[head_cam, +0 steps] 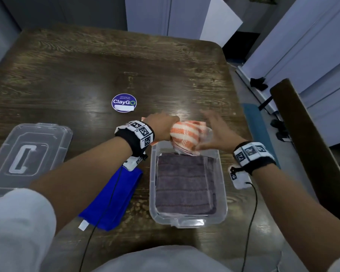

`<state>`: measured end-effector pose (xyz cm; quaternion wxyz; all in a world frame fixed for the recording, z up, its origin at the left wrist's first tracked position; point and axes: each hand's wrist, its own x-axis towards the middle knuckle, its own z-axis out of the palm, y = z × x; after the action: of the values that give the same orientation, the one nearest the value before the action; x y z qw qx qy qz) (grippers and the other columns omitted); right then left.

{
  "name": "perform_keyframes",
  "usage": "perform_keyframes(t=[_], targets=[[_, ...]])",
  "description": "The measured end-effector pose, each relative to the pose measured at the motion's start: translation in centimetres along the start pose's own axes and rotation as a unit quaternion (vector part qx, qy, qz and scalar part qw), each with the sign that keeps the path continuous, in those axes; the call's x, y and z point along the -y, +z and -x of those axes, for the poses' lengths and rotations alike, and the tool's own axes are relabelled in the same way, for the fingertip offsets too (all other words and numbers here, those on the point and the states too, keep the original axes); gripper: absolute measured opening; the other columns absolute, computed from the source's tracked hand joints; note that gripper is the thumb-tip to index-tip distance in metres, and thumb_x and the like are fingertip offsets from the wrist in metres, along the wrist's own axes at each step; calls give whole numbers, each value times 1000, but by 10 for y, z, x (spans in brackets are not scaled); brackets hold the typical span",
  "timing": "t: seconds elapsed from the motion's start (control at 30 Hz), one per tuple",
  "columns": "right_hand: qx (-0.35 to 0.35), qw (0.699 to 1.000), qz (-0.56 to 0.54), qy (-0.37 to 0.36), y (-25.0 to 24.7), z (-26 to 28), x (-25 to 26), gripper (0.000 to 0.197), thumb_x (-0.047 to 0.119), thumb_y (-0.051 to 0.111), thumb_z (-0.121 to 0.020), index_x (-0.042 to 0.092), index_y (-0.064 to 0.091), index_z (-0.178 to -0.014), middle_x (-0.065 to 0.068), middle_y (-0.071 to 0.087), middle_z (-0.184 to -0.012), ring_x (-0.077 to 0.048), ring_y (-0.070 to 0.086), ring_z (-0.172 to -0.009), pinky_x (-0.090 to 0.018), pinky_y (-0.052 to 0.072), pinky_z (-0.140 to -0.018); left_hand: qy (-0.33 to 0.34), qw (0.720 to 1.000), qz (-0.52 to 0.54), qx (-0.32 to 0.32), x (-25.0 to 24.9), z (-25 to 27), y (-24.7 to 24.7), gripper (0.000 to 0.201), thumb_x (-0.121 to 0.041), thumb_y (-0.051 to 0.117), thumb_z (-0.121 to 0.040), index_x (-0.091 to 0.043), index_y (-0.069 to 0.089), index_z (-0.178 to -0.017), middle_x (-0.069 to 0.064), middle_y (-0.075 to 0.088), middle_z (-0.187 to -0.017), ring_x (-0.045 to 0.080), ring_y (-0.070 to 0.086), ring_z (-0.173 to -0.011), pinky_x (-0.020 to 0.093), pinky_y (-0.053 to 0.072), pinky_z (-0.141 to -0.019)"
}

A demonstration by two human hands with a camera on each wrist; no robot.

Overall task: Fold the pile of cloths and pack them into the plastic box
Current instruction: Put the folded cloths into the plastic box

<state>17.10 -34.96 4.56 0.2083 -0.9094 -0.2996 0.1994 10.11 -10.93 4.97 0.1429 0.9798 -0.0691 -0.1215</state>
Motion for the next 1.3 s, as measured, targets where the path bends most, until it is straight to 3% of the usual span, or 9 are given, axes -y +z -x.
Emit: perform_keyframes(t=[0.07, 0.17, 0.3, 0.5, 0.67, 0.83, 0.9, 1.07, 1.3], targets=[[48, 992, 100, -55, 18, -13, 3, 128, 63, 88, -54, 29, 18, -156, -7, 21, -160, -31, 21, -148, -55, 18, -122, -4, 1000, -20, 2, -3, -8, 2, 48, -30, 77, -78, -22, 57, -121, 6, 68, -109, 32, 66, -99, 47, 55, -84], [32, 989, 118, -80, 32, -24, 7, 102, 43, 88, -66, 18, 32, -148, -6, 44, -147, -25, 40, -137, -45, 20, -121, -10, 998, -59, 6, -7, -18, 0, 47, -29, 76, -80, -21, 55, -121, 8, 68, -111, 33, 65, -100, 42, 49, -79], [-28, 972, 211, -102, 24, -37, 0, 62, 23, 79, -74, 15, 51, -128, -7, 61, -124, -28, 54, -117, -43, 33, -102, -12, 995, -100, 8, -10, -24, 5, 48, -26, 73, -81, -18, 50, -123, 10, 67, -112, 33, 65, -98, 39, 45, -73], [-126, 905, 350, -209, 29, -29, -19, 45, 2, 77, -61, 7, 58, -101, -11, 61, -96, -30, 58, -85, -38, 34, -75, 40, 976, -215, -7, -21, -26, 35, 45, -11, 65, -87, -9, 44, -126, 11, 64, -110, 32, 64, -96, 39, 42, -73], [-88, 881, 397, -241, 40, -32, -14, 30, -1, 66, -63, 7, 58, -91, -11, 58, -85, -29, 56, -74, -37, 43, -71, 70, 957, -280, 33, -16, -27, 48, 32, -1, 49, -92, -5, 45, -124, 14, 65, -107, 33, 65, -95, 41, 44, -75], [-1, 873, 425, -237, 49, -44, -10, 31, 3, 78, -60, 8, 61, -86, -9, 61, -77, -28, 60, -66, -37, 49, -66, 93, 955, -273, 67, -6, -33, 57, 41, -16, 66, -88, -8, 46, -123, 10, 66, -105, 28, 65, -93, 36, 40, -70], [41, 886, 406, -219, 48, -44, -6, 34, 1, 79, -61, 7, 62, -89, -11, 64, -81, -29, 63, -70, -36, 49, -65, 88, 957, -265, 83, -5, -36, 61, 45, -18, 69, -86, -9, 47, -124, 9, 66, -106, 28, 66, -94, 35, 39, -68], [156, 909, 366, -124, 54, -44, -4, 41, 1, 62, -86, 5, 48, -124, -15, 58, -123, -32, 61, -111, -39, 47, -85, 86, 956, -245, 136, -3, -46, 71, 31, -14, 64, -90, -11, 51, -118, 9, 67, -109, 32, 67, -97, 38, 50, -73], [199, 924, 311, -102, 69, -65, -14, 36, 26, 65, -95, 8, 52, -124, -13, 63, -125, -30, 61, -116, -36, 45, -95, 56, 961, -192, 191, -2, -63, 88, 23, -23, 61, -96, -15, 60, -118, 8, 68, -113, 30, 67, -105, 40, 55, -88]])
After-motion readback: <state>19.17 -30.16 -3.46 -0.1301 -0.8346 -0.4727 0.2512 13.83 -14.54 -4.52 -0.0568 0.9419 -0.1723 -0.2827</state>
